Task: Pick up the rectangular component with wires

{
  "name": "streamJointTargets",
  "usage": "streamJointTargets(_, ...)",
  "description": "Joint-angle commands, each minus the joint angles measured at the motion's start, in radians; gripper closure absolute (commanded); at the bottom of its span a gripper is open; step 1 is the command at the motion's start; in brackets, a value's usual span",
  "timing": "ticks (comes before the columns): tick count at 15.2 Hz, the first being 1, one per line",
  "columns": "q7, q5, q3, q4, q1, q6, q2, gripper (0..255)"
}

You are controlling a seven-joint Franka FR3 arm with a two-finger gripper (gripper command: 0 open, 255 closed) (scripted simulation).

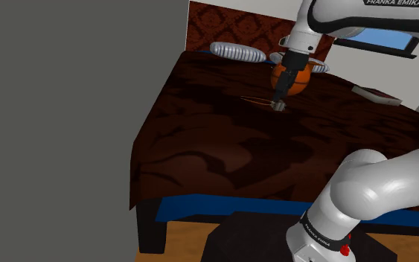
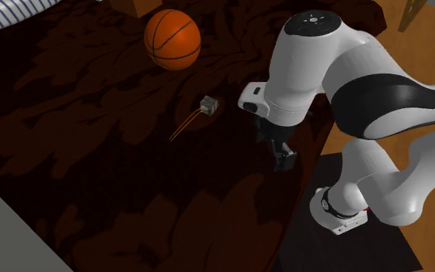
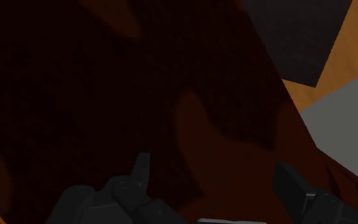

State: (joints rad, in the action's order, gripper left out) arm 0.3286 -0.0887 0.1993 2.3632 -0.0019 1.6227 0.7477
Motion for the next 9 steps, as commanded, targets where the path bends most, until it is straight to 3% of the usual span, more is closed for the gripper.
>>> streamJointTargets(1, 0.088, -0.034, 0.055, -0.005, 0.001, 0.041, -0.041, 0)
streamJointTargets(9, 0.411, -0.099, 0.253, -0.102, 0.034, 0.174, -0.244, 0)
